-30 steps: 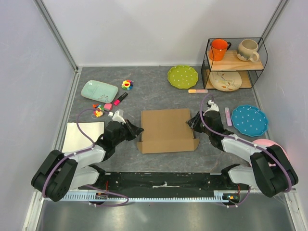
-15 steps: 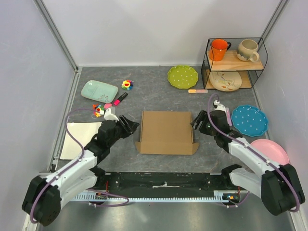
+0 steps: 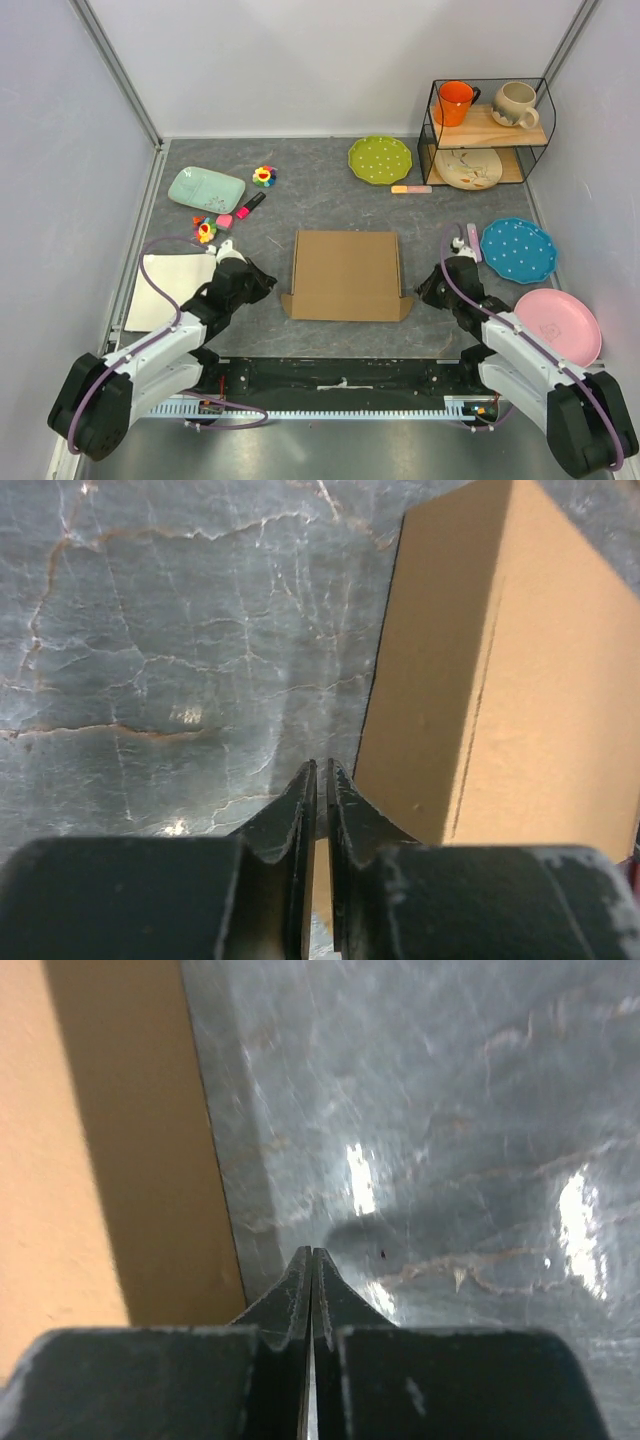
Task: Fold the paper box
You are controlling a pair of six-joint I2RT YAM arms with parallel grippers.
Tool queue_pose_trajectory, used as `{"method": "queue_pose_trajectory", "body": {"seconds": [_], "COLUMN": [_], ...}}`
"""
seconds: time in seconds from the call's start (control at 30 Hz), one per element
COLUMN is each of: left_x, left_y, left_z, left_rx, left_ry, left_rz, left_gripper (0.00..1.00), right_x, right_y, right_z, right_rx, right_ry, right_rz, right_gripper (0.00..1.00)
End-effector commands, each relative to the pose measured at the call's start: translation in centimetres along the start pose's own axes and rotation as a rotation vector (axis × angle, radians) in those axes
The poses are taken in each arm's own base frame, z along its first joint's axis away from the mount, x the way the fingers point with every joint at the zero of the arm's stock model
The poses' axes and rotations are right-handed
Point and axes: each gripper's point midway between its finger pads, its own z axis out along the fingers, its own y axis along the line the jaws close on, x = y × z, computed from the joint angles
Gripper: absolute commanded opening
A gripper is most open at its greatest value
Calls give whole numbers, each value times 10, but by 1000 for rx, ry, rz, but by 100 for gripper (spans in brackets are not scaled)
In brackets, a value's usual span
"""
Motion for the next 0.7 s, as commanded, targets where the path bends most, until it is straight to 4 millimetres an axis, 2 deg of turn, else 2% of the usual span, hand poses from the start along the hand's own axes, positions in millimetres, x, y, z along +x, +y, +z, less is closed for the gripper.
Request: {"method": "queue_pose_trajectory", "body": {"seconds": [0.0,0.27,0.33,0.47,0.67], "left_x": [-6,-16,-17,-9,0], "left_y": [-19,-27,-30,-30,-21], "left_z": [3,2,3,7,8], "left_rx": [87,144,152,156,143], "left_ry": [-21,-84,-81,-46,-26], "left_rz": [-39,-47,-42,-38,-41], "left_gripper": [12,7,6,4,2], "right_x": [1,-10,-15,-8,9], "right_y": [21,31,40,48,50], "right_z": [-3,-7,-9,-7,-4], "right_rx": [-127,-179,-219,-255,-278], "right_ry": [-13,-68,-83,-34,18], "right_rz": [49,73,73,61,47], "right_gripper": [0,0,0,0,0]}}
